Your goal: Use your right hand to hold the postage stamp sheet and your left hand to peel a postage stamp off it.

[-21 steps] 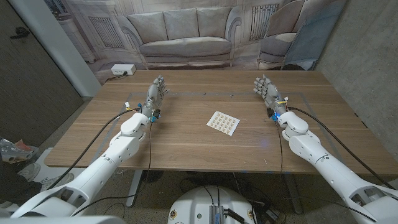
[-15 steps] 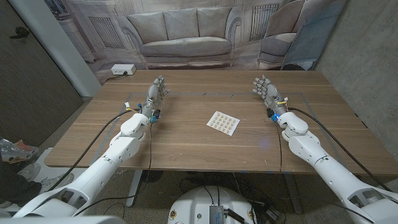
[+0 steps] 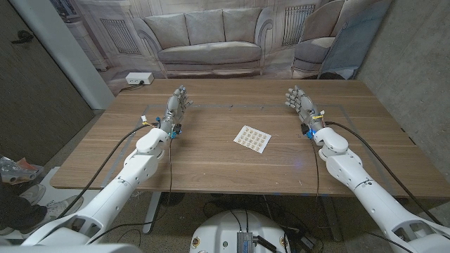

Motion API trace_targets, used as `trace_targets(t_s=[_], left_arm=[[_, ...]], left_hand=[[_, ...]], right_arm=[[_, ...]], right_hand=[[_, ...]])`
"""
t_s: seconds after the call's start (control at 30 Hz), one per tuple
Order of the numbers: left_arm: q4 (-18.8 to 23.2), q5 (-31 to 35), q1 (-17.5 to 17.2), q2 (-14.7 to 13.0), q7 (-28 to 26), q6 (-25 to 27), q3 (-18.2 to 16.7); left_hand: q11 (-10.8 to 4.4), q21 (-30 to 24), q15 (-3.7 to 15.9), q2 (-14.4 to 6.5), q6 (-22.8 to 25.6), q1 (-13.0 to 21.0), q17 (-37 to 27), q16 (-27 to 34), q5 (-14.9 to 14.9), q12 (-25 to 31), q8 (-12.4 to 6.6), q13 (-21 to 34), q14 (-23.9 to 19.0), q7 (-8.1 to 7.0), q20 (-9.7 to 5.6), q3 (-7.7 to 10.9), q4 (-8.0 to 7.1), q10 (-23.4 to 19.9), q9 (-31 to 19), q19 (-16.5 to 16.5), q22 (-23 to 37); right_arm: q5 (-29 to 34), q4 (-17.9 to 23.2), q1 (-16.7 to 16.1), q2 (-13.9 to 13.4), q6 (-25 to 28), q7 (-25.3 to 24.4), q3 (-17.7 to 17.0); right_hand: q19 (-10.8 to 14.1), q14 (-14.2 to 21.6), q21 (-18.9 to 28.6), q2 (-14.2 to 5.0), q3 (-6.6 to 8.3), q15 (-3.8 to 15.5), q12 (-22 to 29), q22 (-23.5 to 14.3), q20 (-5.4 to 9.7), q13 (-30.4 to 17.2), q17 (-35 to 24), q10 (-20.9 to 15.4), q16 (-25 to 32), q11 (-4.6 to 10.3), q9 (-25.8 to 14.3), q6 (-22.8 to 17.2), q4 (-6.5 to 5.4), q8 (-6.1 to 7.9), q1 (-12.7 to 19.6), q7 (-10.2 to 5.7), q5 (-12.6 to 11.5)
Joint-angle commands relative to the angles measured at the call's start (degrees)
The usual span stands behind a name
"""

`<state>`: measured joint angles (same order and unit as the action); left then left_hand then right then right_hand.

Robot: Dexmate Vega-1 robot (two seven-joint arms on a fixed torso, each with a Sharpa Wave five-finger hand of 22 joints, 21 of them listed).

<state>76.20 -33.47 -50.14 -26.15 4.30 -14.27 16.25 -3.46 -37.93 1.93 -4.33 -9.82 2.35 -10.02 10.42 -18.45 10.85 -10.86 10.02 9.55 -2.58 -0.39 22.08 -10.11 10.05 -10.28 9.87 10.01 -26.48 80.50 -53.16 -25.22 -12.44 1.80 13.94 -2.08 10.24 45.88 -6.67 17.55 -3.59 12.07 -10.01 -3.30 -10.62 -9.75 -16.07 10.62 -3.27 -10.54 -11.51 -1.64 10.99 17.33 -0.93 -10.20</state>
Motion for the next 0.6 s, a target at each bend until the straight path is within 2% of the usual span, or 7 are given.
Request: trace_targets(t_s=[0.03,0.43,0.6], left_arm=[[-0.77,1.2,0.2,1.36,1.5,0.71,-1.21],[-1.35,2.0,0.84,1.92,2.88,1.4,-1.48],[-1.54,2.32,1.04,2.18,2.97,1.68,-1.53]], left_hand=[[0.36,0.11,-0.16,-4.54,-4.49,0.03,-0.26,0.51,-0.25,0.54,-0.4,0.18,5.59,-0.71,0.35,0.38,0.23,5.68,-0.2,6.01,0.14],[0.78,0.28,-0.52,-4.47,-4.13,0.09,-0.25,0.6,-0.27,0.69,-0.43,0.2,5.17,-1.0,0.87,0.4,0.3,5.14,-0.22,5.73,0.14],[0.84,0.3,-0.72,-4.44,-3.95,0.12,-0.24,0.64,-0.27,0.72,-0.46,0.2,4.98,-1.28,0.97,0.41,0.32,4.99,-0.22,5.5,0.14]], right_arm=[[8.43,6.74,-3.47,-1.84,3.9,-3.88,-0.95],[16.13,13.0,-6.1,-4.61,8.1,-8.2,-0.06],[20.76,16.96,-7.11,-6.79,11.9,-10.64,1.07]], right_hand=[[0.15,0.36,-0.35,0.27,0.2,-0.22,0.2,-0.1,-0.64,-0.06,-0.05,-0.14,0.18,0.06,-0.32,-0.1,0.59,-0.16,1.02,-0.23,-0.13],[0.36,0.81,-0.76,0.38,0.64,0.07,0.45,-0.13,-0.86,-0.07,-0.04,-0.81,0.19,0.18,-0.32,-1.21,1.71,0.3,1.96,-0.49,-0.18],[0.43,0.91,-0.89,0.41,0.75,0.14,0.56,-0.14,-0.86,-0.08,-0.04,-1.13,0.17,0.09,-0.32,-1.6,2.01,0.42,2.18,-0.54,-0.18]])
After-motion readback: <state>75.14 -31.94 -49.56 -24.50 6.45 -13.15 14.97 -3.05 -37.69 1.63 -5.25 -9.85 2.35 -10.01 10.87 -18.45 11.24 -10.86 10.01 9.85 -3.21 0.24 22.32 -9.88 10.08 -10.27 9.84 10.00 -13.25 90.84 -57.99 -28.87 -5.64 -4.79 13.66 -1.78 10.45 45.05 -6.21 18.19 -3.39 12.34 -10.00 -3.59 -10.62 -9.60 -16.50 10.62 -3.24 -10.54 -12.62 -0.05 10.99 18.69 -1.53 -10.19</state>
